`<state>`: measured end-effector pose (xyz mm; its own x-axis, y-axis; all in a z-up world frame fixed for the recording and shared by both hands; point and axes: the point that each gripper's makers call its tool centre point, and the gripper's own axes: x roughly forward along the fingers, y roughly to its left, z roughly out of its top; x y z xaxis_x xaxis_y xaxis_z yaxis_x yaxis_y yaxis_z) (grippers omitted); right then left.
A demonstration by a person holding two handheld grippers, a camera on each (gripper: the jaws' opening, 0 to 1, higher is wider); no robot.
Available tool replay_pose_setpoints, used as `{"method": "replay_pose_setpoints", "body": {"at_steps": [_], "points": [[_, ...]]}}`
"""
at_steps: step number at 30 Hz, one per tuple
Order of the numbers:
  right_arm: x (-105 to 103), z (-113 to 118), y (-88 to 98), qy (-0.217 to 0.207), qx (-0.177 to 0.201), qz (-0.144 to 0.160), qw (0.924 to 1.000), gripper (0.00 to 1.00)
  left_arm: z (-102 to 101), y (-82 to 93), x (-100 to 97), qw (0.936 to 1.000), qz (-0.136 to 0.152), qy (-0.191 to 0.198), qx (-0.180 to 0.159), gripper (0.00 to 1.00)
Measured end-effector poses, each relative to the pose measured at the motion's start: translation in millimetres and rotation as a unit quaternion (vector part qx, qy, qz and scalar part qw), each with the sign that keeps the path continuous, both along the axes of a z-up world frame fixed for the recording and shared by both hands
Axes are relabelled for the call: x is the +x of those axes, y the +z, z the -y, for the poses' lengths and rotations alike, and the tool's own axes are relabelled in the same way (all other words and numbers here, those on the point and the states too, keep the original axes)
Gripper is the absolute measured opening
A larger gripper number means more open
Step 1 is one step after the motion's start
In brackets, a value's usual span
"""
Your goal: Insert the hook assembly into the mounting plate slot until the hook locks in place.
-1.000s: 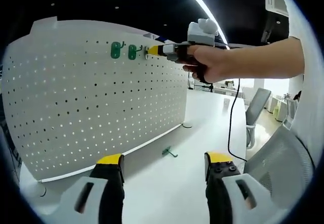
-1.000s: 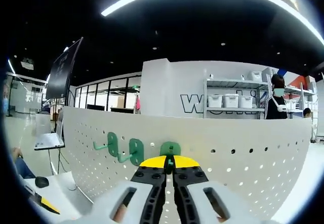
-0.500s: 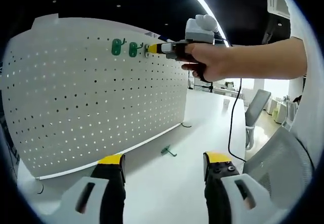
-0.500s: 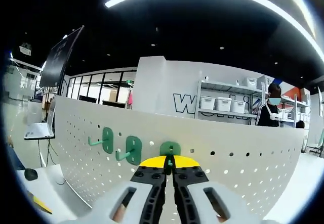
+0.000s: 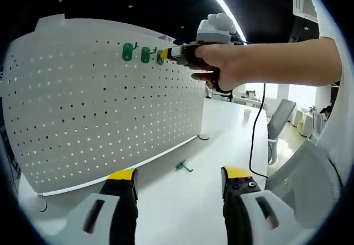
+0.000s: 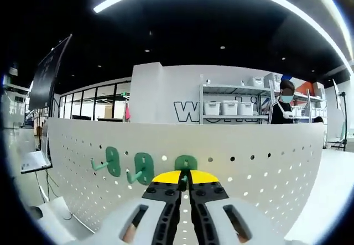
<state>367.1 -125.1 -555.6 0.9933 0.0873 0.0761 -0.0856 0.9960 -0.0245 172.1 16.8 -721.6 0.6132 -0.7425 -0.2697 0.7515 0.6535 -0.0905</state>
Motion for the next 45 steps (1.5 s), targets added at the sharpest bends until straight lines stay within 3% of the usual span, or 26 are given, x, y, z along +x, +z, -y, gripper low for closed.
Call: {"method": "replay_pose_setpoints", "body": {"at_steps": [11, 13, 23, 31, 34, 45], "points": [[-5.8, -2.0, 0.2, 0.031, -0.001, 0.007, 0.9995, 0.06, 1.6, 0.1, -0.5, 1.0, 0.0, -0.003, -0.001, 0.63], [-7.7, -6.4, -1.6, 0.046, -0.034, 0.007, 0.9983, 0.09, 1.1, -0.3, 0.0, 1.0, 0.0, -0.003, -0.001, 0.63], [-12.0, -13.2, -6.6, 0.078, -0.068, 0.003, 0.9946, 0.24, -0.2, -0.3, 2.1, 1.0, 0.0, 0.0, -0.003, 0.63], [-20.8, -22.8, -14.9, 0.116, -0.067, 0.005, 0.991, 0.39, 0.4, 0.3, 1.9, 1.0, 0.001, 0.001, -0.002, 0.63], [-22.3, -22.1, -16.0, 0.122, -0.05, 0.006, 0.9912, 0.47, 0.8, -0.7, 0.8, 1.0, 0.001, 0.0, 0.0, 0.63], [-25.2, -23.0, -17.1, 0.133, -0.041, 0.007, 0.9903, 0.51, 1.1, 0.2, 0.7, 1.0, 0.003, 0.0, 0.001, 0.64]]}}
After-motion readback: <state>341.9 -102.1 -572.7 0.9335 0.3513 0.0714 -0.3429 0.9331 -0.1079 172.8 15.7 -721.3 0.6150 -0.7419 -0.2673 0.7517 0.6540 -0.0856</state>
